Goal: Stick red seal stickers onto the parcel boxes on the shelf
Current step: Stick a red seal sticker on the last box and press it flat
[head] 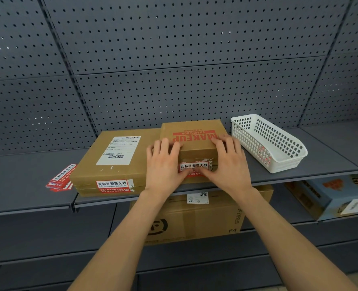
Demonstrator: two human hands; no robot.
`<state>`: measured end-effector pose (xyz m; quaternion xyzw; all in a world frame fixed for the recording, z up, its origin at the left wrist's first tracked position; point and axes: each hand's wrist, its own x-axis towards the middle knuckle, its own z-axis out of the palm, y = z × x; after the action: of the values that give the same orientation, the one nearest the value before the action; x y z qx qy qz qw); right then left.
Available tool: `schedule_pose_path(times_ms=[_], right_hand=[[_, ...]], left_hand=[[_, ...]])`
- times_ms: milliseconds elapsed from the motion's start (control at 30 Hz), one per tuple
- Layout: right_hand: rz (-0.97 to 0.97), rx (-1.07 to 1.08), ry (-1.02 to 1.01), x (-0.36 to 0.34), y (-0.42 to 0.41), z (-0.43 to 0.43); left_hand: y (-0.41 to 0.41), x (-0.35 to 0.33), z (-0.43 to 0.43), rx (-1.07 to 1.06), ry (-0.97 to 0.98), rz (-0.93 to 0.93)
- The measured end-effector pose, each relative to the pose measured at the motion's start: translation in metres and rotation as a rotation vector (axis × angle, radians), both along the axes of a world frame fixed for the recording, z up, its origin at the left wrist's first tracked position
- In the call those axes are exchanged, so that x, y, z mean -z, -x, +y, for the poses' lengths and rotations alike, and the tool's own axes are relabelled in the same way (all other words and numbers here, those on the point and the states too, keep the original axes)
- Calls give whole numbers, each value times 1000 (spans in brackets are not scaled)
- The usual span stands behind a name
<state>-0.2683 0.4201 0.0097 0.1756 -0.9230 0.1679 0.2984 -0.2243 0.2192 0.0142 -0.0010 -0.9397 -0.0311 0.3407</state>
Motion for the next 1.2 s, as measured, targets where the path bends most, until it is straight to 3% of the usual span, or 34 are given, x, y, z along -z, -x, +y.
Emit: schedule_pose_path(times_ms=[533, 1200], right_hand=[[22, 38, -14, 3, -3, -4], [32, 22, -176, 5, 3, 9]], left_hand=[[-4, 1, 6, -26, 65, -1], [-6, -1, -5, -13, 182, -23]])
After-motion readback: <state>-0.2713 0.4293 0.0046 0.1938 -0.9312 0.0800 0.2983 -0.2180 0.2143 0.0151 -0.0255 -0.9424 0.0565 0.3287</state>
